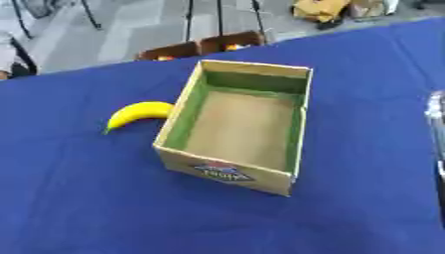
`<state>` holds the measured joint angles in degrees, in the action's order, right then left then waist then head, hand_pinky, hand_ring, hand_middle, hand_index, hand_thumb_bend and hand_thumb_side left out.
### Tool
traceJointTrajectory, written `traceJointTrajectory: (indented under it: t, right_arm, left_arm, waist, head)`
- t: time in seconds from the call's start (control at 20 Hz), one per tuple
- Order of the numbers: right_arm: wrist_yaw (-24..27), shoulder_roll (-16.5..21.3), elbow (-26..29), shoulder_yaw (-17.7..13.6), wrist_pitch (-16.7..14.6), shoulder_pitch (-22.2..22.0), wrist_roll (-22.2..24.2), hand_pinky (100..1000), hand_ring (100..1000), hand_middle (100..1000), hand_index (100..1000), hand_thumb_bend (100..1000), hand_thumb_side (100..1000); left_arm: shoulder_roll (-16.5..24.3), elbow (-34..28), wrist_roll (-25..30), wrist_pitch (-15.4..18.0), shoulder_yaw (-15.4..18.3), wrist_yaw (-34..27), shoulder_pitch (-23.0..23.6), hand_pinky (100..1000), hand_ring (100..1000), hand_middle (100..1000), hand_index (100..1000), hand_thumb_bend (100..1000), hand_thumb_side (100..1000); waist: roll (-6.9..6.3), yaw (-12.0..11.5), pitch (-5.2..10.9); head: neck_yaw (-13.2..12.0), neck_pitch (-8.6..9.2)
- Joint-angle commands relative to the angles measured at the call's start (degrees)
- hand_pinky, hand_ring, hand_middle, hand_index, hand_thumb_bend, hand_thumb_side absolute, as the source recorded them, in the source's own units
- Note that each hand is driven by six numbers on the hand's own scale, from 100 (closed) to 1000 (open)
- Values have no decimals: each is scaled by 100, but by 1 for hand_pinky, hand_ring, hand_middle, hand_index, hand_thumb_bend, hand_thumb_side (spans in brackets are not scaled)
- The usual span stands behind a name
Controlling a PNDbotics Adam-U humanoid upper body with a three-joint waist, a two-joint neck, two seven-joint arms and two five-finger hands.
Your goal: Pick up objects on the table and place them in the box.
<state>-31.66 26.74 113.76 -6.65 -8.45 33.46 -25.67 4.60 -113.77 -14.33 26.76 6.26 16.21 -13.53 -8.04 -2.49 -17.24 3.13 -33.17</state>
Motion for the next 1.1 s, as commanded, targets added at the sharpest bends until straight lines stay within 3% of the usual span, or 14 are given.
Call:
traceJointTrajectory:
  t: [0.05,0.4,0.9,1.1]
  right_arm:
    - [48,87,83,-13,-6,72,-4,774,887,784,919,100,1000]
    - [47,91,83,-4,-14,74,6,773,887,784,920,100,1000]
    - [55,133,83,10,-15,83,19,775,887,782,920,100,1000]
    - [59,128,83,20,-22,90,29,774,887,782,920,100,1000]
  left_arm:
    - [60,-82,2,-7,54,-11,-4,700,788,804,957,100,1000]
    - [123,-82,-76,-35,70,-13,-13,703,789,816,956,100,1000]
    - [176,-82,-166,-78,60,38,-4,704,787,816,956,100,1000]
    - [291,-82,-195,-133,59,57,-14,705,788,817,956,100,1000]
  waist:
    - [33,-7,91]
    - [18,-11,103]
    - [-44,25,52]
    - [-60,31,61]
  head:
    - [-10,19]
    - [76,-333]
    - [120,-515]
    - [133,-664]
